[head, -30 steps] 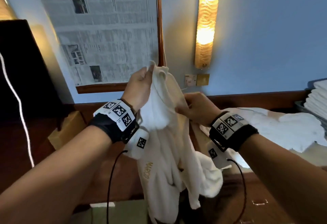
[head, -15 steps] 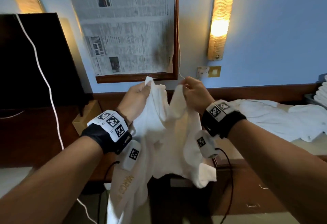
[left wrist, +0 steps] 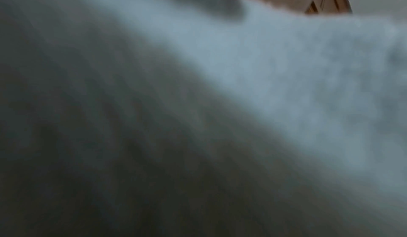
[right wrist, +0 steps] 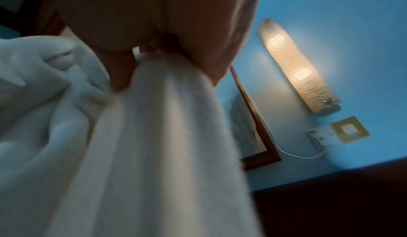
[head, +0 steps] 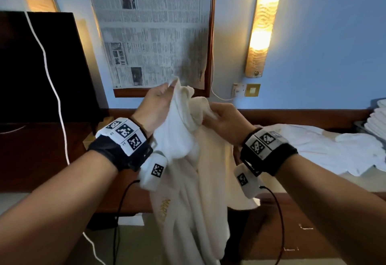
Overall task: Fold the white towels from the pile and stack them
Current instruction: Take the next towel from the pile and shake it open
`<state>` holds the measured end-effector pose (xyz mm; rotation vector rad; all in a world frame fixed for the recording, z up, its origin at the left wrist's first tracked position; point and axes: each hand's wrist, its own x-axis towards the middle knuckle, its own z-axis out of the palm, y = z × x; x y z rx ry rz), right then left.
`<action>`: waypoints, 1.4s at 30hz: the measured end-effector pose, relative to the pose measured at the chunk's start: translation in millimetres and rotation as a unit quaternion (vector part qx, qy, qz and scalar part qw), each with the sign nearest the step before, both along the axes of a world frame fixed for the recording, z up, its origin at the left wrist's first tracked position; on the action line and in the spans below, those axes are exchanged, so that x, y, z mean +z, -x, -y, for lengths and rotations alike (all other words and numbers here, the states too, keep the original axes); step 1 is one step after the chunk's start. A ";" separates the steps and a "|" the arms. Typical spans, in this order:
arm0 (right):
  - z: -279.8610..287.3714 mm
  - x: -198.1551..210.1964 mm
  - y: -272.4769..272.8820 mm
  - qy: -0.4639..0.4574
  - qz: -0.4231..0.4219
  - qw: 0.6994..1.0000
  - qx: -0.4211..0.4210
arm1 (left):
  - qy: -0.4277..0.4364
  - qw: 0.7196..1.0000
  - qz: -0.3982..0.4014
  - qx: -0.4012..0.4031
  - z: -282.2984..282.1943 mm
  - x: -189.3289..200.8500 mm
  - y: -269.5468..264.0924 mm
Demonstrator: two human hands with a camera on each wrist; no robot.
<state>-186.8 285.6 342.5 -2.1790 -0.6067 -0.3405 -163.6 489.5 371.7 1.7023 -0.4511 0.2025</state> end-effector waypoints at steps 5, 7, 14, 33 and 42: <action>47.4 -55.0 3.6 0.200 -0.147 0.963 -0.101 | 0.121 0.992 -0.024 0.026 -18.6 11.4 -5.6; 65.6 -72.5 -1.6 0.192 -0.160 0.956 -0.153 | 0.111 0.993 -0.029 0.026 -21.2 10.6 -7.3; 34.9 -15.5 -19.8 0.037 -0.008 0.991 -0.128 | 0.017 0.997 -0.075 -0.023 18.9 -6.2 8.1; 30.6 -46.0 -3.0 -0.012 -0.218 0.975 0.033 | 0.127 0.987 -0.056 -0.082 11.2 -14.2 -5.4; 57.6 -30.5 -14.8 -0.041 -0.065 0.980 -0.182 | 0.045 0.999 0.003 -0.025 14.6 -3.5 5.1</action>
